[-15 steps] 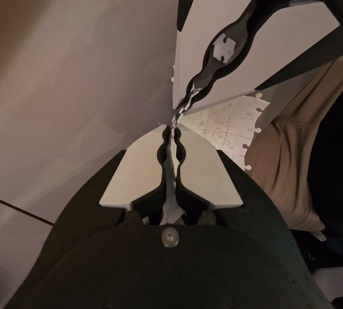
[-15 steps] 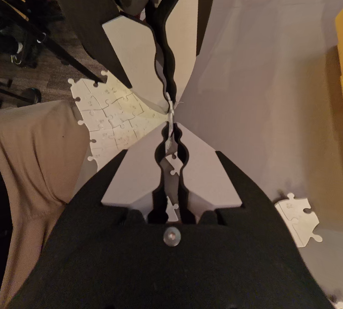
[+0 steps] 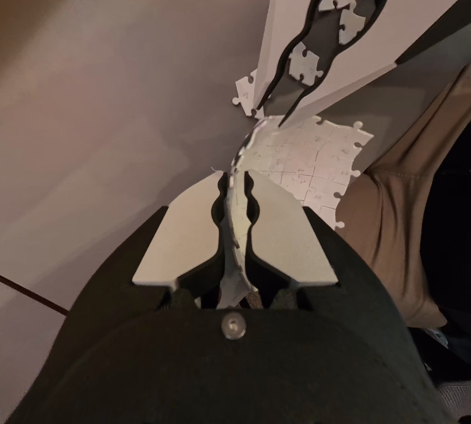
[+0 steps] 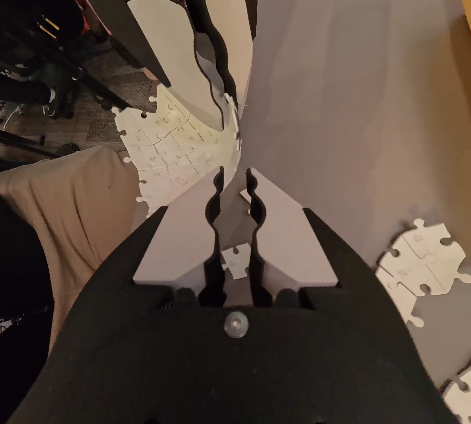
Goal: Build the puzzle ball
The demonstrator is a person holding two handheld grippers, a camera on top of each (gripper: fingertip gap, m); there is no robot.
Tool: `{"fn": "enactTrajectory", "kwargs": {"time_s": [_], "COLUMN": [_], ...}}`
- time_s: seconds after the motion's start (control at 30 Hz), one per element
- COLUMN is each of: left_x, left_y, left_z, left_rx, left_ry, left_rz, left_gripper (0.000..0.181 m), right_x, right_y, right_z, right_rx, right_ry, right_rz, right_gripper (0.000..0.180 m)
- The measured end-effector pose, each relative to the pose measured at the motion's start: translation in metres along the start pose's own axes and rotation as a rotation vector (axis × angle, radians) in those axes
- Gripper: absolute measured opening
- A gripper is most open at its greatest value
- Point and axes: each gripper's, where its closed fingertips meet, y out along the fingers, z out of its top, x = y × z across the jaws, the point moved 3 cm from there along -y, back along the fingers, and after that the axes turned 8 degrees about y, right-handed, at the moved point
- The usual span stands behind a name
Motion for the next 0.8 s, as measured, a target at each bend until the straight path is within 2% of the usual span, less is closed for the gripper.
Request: {"fn": "enactTrajectory", "kwargs": {"time_s": [0.2, 0.4, 0.57, 0.8], "left_x": [-0.001, 0.001, -0.001, 0.0], "left_y": [-0.007, -0.004, 0.004, 0.008], "left_z": [-0.002, 0.009, 0.01, 0.008], "left_rx": [0.053, 0.056, 0.008, 0.011], "left_ry": [-0.005, 0.091, 0.12, 0.126], "left_rz": [0.023, 0.054, 0.046, 0.004], "left_gripper": [0.023, 0.029, 0.019, 0.007], "right_x": [-0.006, -0.004, 0.0, -0.002], "right_y": [-0.002, 0.009, 0.013, 0.019], "right_z": [0.002, 0.005, 0.007, 0.008], "right_rx": [0.032, 0.045, 0.063, 0.077], "right_ry": [0.021, 0.036, 0.059, 0.04], "right_rz": [-0.008, -0.032, -0.027, -0.004], "right_gripper": [0.015, 0.013, 0.005, 0.006]}}
